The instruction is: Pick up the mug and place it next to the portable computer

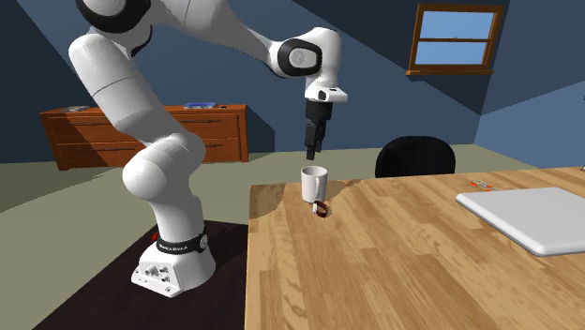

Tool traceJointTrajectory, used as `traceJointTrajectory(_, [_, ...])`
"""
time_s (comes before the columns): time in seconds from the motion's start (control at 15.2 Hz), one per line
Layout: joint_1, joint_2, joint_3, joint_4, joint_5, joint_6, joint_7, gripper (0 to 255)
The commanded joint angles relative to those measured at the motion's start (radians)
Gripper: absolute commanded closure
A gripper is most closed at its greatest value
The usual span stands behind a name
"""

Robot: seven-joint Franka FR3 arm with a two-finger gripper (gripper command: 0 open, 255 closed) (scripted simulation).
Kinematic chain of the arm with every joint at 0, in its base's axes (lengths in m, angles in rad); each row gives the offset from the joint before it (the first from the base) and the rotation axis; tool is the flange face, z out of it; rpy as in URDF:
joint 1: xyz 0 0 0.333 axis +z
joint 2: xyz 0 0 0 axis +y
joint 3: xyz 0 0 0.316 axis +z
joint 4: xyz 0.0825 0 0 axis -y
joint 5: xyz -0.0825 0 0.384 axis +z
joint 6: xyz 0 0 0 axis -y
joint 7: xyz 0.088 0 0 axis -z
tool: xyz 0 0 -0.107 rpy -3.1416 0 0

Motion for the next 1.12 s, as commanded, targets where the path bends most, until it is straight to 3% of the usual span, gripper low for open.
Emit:
traceJointTrajectory(0.0, [0.007, 0.053, 0.043, 0.015, 0.006, 0.036, 0.050, 0])
traceJointTrajectory(0.4, [0.009, 0.267, 0.166, 0.110, -0.041, 0.136, 0.217, 0])
traceJointTrajectory(1.06, [0.009, 0.327, 0.186, 0.049, -0.066, 0.250, 0.245, 0])
